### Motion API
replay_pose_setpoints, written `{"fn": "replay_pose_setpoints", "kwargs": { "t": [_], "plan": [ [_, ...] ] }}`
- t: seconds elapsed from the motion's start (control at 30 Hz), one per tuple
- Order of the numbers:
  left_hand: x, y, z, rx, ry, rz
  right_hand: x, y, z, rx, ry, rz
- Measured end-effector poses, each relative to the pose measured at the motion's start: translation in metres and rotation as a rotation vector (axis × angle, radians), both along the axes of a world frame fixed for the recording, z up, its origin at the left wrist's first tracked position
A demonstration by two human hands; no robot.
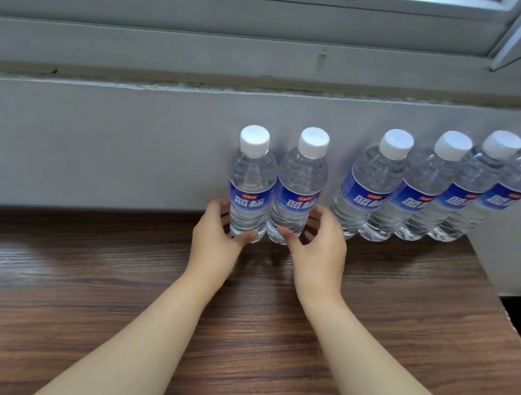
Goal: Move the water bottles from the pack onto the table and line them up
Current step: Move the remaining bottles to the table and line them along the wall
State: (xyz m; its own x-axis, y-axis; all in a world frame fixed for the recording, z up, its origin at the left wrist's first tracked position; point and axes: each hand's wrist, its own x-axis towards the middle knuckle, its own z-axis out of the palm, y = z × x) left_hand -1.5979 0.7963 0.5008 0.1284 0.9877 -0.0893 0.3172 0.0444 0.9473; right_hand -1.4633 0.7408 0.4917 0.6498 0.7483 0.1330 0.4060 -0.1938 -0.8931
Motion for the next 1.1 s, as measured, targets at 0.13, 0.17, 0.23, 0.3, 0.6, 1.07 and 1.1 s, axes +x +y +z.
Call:
{"fn": "replay_pose_setpoints", "kwargs": {
  "t": [0.13,0.17,0.23,0.3,0.6,1.07,1.1],
  "plan": [
    [0.01,0.001,-0.002,0.009,-0.012,-0.02,0.004,-0.004,0.004,0.001,-0.035,-0.04],
    [0.012,0.001,-0.002,0.012,-0.016,-0.023,0.005,-0.005,0.006,-0.003,-0.06,-0.054],
    [0.016,0.002,-0.004,0.022,-0.009,-0.021,0.005,-0.007,0.01,-0.017,-0.106,-0.082],
    [0.019,0.003,-0.008,0.043,0.012,-0.014,0.005,-0.008,0.011,-0.018,-0.128,-0.106],
    [0.029,0.006,-0.016,0.096,0.026,0.001,0.007,-0.01,0.013,0.015,-0.097,-0.167],
    [0.032,0.007,-0.02,0.13,0.103,-0.016,0.009,-0.009,0.013,-0.023,-0.08,-0.175],
    [0.031,0.006,-0.018,0.126,0.109,-0.026,0.009,-0.01,0.014,-0.026,-0.074,-0.171]
  ]
}}
